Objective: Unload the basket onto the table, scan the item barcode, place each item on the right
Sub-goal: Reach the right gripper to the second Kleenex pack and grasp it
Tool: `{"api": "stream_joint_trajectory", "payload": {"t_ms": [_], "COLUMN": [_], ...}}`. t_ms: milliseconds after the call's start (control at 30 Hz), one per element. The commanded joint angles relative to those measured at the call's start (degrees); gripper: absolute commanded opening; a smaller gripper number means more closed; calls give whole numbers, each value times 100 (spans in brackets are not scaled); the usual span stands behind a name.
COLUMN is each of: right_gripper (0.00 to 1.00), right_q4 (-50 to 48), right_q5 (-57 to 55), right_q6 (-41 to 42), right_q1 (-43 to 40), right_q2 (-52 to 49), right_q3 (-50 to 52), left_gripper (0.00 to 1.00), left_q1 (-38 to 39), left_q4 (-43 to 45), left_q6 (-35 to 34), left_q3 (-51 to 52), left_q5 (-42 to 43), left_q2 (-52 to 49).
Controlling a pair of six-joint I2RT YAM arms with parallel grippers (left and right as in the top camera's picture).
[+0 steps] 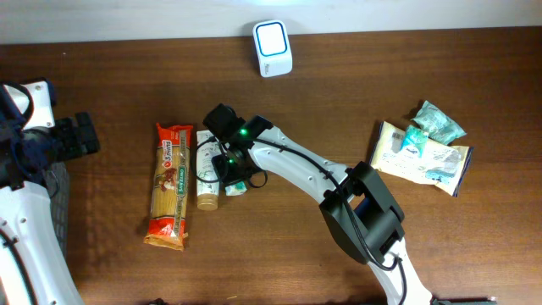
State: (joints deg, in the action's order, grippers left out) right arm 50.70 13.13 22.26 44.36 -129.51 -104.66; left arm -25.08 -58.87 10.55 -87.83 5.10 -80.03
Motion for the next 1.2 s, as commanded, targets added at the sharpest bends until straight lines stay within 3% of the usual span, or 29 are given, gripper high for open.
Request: {"api": "stream_joint_trajectory", "payload": {"t_ms": [0, 133, 300, 433, 633, 900, 1167], "right_gripper": [4, 4, 4, 4, 4, 4, 4], "right_q4": [184, 481, 994, 1220, 540, 474, 498], "right_q5": [-70, 317, 3462, 5007, 5191, 3292, 2815], "right_q6": [11, 66, -1545, -2037, -2028, -1683, -1578], "right_q1": [-107, -501, -1259, -1751, -1788, -2050, -2159], "right_q2": [-98, -87, 232, 168, 44, 44, 44], "right_q3": [35, 28, -42, -22, 887, 1130, 1137], "left_gripper": [99, 99, 99, 99, 99, 99, 99], "left_q1": [11, 11, 11, 11, 11, 11, 11], "left_q4": [7, 9, 9, 9, 9, 9, 7], "left_q6": [92, 92, 92, 92, 92, 92, 92], "left_q3": [0, 0, 0, 0, 0, 0, 2], "left_q5": [-2, -2, 0, 0, 0, -2, -2], "left_q2": [28, 28, 28, 28, 28, 28, 28]}}
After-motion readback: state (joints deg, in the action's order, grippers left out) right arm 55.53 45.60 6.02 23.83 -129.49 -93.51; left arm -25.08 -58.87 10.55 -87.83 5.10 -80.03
